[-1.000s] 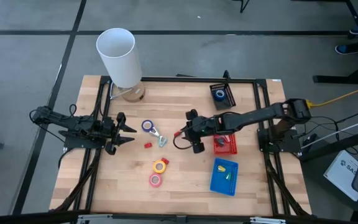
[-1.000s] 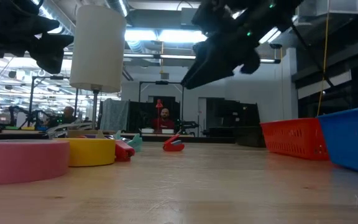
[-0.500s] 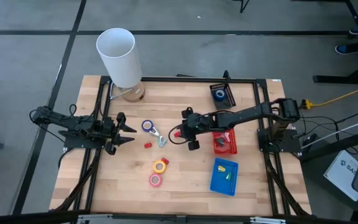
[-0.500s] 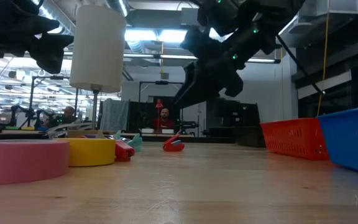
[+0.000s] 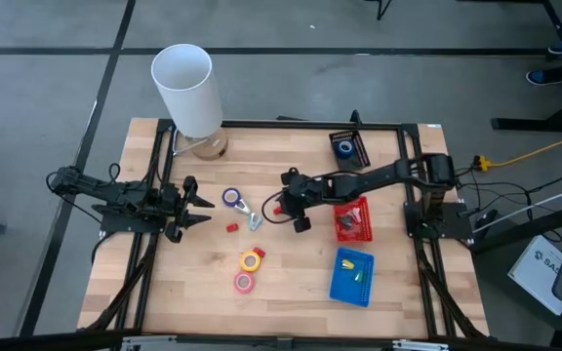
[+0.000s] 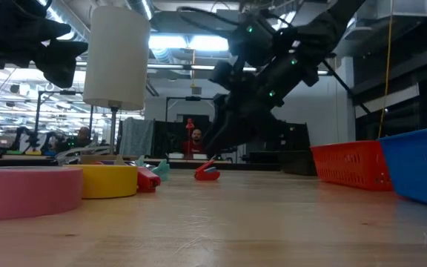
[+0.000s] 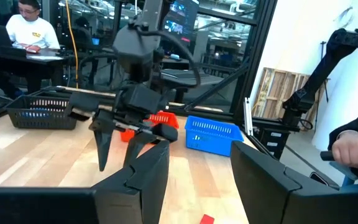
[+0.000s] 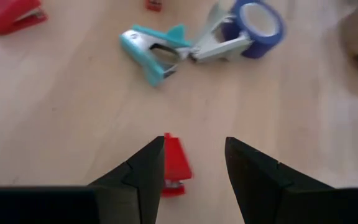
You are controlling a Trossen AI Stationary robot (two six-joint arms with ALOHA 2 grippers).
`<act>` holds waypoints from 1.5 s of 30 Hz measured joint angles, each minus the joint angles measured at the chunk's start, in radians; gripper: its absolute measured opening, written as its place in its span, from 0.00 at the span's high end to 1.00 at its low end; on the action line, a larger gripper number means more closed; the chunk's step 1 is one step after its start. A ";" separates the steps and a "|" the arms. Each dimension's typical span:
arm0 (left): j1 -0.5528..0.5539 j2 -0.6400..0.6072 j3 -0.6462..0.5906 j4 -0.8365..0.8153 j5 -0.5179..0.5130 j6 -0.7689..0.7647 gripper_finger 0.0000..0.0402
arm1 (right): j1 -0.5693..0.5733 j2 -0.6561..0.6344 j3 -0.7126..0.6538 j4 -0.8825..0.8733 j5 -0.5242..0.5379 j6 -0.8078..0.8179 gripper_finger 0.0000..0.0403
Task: Pick and place Stapler, Stapler remover, tape
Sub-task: Put the top right red stapler into the blue basket
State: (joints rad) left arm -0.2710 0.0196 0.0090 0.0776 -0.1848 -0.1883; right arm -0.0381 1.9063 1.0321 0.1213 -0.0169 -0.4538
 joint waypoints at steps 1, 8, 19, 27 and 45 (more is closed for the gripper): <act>0.000 0.000 0.000 0.000 0.000 0.000 0.58 | -0.007 0.007 0.000 -0.001 -0.032 0.000 0.58; 0.000 0.000 0.000 0.000 0.000 0.000 0.58 | -0.032 0.064 0.000 0.047 -0.107 0.003 0.58; 0.000 0.000 0.000 0.000 0.000 0.000 0.58 | -0.040 0.091 0.000 0.059 -0.110 0.029 0.65; 0.000 0.000 0.000 0.000 0.000 0.000 0.58 | -0.040 0.091 0.000 0.053 -0.110 0.078 0.85; 0.000 0.000 0.000 0.000 0.000 0.000 0.58 | 0.004 -0.005 0.000 0.019 -0.188 0.141 0.85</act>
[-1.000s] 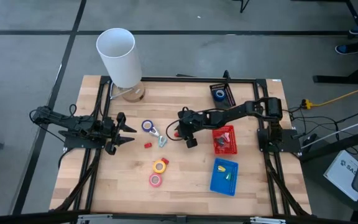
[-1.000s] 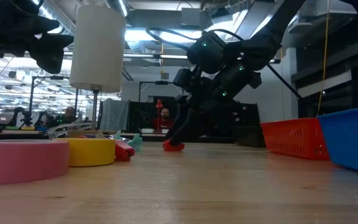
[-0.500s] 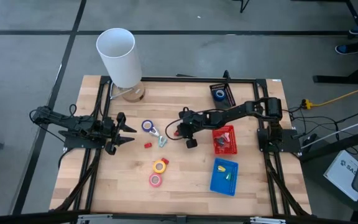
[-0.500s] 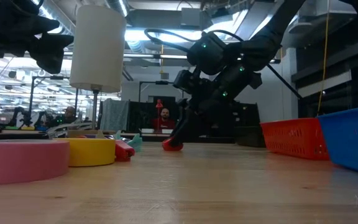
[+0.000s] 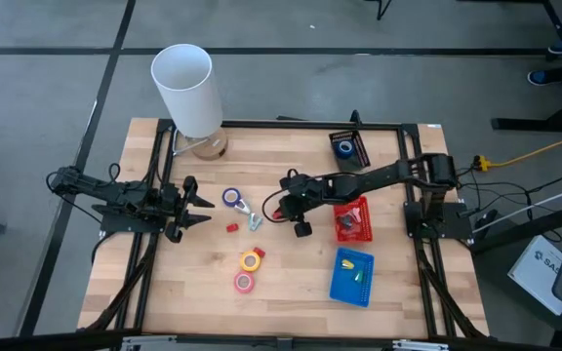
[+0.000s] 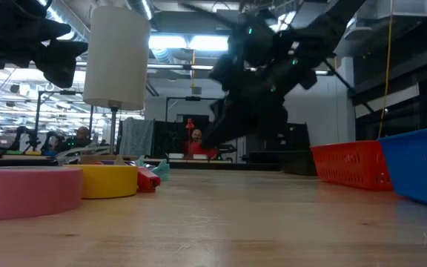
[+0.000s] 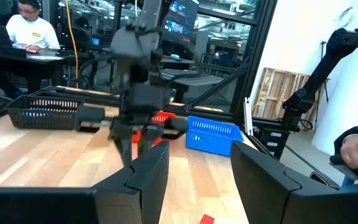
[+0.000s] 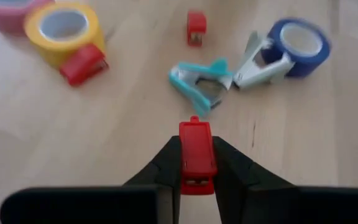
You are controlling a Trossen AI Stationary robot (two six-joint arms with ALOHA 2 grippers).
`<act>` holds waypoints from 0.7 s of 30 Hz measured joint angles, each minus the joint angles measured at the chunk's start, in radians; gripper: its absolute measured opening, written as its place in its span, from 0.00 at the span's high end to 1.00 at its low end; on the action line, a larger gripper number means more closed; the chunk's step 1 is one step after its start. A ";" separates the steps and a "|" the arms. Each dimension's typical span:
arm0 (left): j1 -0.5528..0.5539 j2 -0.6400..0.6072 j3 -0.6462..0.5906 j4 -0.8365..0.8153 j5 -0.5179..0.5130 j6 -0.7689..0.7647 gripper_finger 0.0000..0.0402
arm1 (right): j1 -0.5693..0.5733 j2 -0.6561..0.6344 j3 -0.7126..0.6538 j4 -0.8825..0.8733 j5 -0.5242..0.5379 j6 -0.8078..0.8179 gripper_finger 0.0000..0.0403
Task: Pick and place Stapler, Stapler remover, tape
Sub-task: Put the top right red stapler into the blue basket
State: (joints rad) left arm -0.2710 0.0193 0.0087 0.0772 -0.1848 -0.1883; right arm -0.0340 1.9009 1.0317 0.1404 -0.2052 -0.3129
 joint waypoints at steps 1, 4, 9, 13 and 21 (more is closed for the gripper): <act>0.000 0.000 0.000 0.000 0.000 0.000 0.58 | 0.006 -0.016 0.000 -0.010 0.009 0.014 0.85; 0.000 0.000 0.000 0.000 0.000 0.000 0.58 | 0.019 -0.061 0.000 -0.050 0.025 0.069 0.85; 0.000 0.000 0.000 0.000 0.000 0.000 0.58 | 0.047 -0.131 0.000 -0.121 0.028 0.128 0.85; 0.000 0.000 0.000 0.000 0.000 0.000 0.58 | 0.085 -0.176 0.000 -0.141 0.029 0.153 0.85; 0.000 0.000 0.000 0.000 0.000 0.000 0.58 | 0.162 -0.248 0.001 -0.187 0.028 0.206 0.85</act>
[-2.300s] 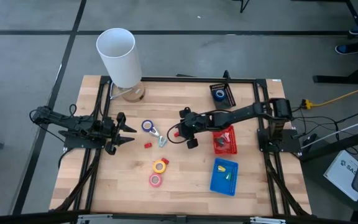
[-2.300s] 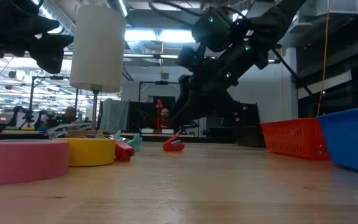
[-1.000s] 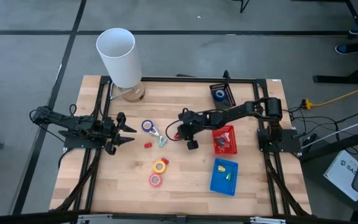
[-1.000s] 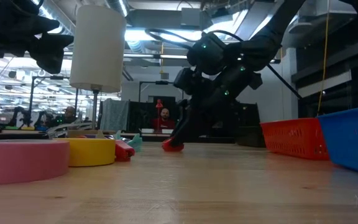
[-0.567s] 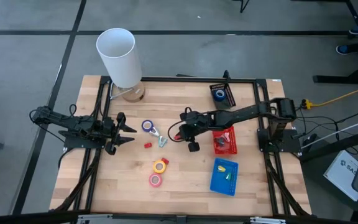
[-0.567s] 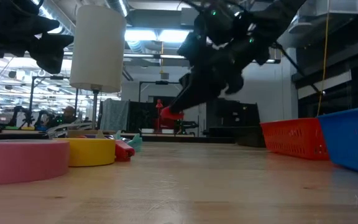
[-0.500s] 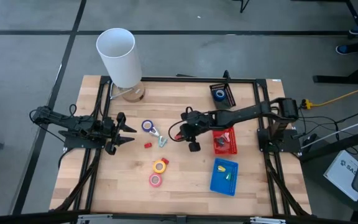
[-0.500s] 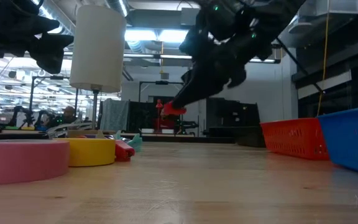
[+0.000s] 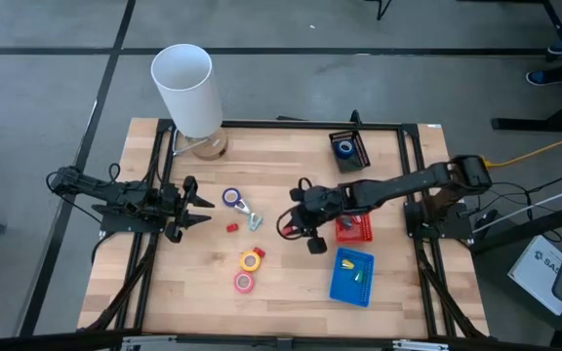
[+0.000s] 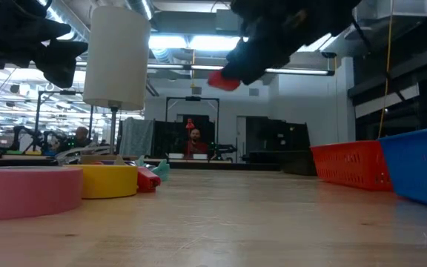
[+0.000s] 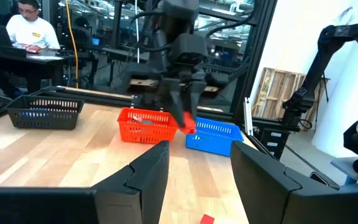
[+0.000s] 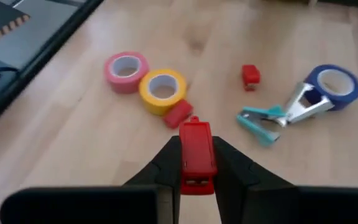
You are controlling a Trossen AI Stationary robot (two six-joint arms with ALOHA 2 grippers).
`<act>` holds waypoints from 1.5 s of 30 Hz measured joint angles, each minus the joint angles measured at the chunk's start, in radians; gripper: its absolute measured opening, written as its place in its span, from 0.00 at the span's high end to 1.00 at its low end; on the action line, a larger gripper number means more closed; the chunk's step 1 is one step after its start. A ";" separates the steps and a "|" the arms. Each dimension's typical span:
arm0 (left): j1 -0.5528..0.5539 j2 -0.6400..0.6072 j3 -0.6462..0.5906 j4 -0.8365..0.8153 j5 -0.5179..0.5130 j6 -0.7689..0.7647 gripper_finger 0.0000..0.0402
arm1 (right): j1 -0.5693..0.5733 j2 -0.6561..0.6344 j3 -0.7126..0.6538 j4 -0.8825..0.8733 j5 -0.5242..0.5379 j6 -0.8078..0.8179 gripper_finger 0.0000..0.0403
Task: Pick and place Stapler, Stapler remover, tape
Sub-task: Put the top right red stapler into the blue basket
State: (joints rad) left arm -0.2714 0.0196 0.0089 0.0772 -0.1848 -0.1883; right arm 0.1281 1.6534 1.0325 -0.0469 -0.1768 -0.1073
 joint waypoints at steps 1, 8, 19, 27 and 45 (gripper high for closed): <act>0.000 0.000 0.000 0.000 0.000 0.000 0.58 | 0.009 -0.005 0.000 -0.008 0.000 0.012 0.85; 0.000 0.000 0.000 0.000 0.000 0.000 0.58 | 0.071 -0.046 0.000 -0.087 0.000 0.099 0.85; 0.000 0.000 0.000 0.000 0.000 0.000 0.58 | 0.198 -0.115 0.000 -0.304 -0.011 0.303 0.85; 0.000 0.000 0.000 0.000 0.000 0.000 0.58 | 0.297 -0.145 0.000 -0.434 -0.040 0.557 0.85; 0.000 0.000 0.000 0.000 0.000 0.000 0.58 | 0.428 -0.162 -0.027 -0.700 -0.078 0.893 0.84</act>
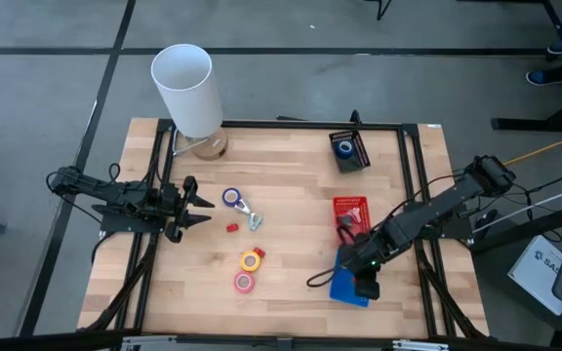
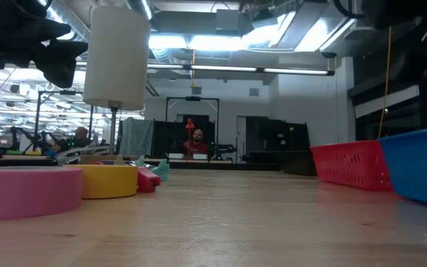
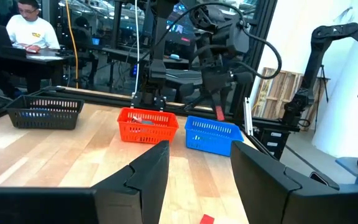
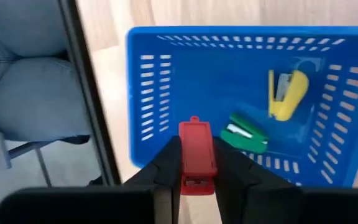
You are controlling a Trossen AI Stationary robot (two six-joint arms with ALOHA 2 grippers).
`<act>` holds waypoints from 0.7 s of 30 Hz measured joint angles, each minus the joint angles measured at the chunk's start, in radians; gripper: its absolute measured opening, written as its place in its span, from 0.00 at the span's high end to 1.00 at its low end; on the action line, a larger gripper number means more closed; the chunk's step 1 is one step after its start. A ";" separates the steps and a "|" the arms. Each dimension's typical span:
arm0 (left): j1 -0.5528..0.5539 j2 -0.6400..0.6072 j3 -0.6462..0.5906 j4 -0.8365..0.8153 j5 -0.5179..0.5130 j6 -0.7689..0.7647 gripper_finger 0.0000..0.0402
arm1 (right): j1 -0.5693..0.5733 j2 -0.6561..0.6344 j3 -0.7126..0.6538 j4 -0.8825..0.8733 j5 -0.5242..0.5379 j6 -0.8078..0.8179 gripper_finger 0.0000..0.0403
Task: Pick and place Stapler, Stapler remover, tape
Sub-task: Put the top right red stapler into the blue basket
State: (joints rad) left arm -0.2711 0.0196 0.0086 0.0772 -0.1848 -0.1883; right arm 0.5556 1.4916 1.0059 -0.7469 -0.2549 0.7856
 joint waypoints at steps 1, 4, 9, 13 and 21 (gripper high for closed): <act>0.000 0.000 0.000 0.000 0.000 0.000 0.58 | 0.002 0.000 -0.006 0.002 0.007 0.000 0.84; 0.000 0.000 0.000 0.000 0.000 0.000 0.58 | 0.003 0.000 -0.033 0.005 0.030 0.001 0.84; 0.000 0.000 0.000 0.000 0.000 0.000 0.58 | -0.002 0.000 -0.106 0.048 0.038 0.011 0.84; 0.000 0.000 0.000 0.000 0.000 0.000 0.58 | -0.018 0.000 -0.160 0.118 0.038 -0.006 0.83; 0.000 0.000 0.000 0.000 0.000 0.000 0.58 | -0.053 0.000 -0.192 0.154 0.037 -0.063 0.80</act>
State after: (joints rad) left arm -0.2710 0.0196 0.0090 0.0772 -0.1848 -0.1883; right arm 0.5021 1.4918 0.8138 -0.5932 -0.2177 0.7225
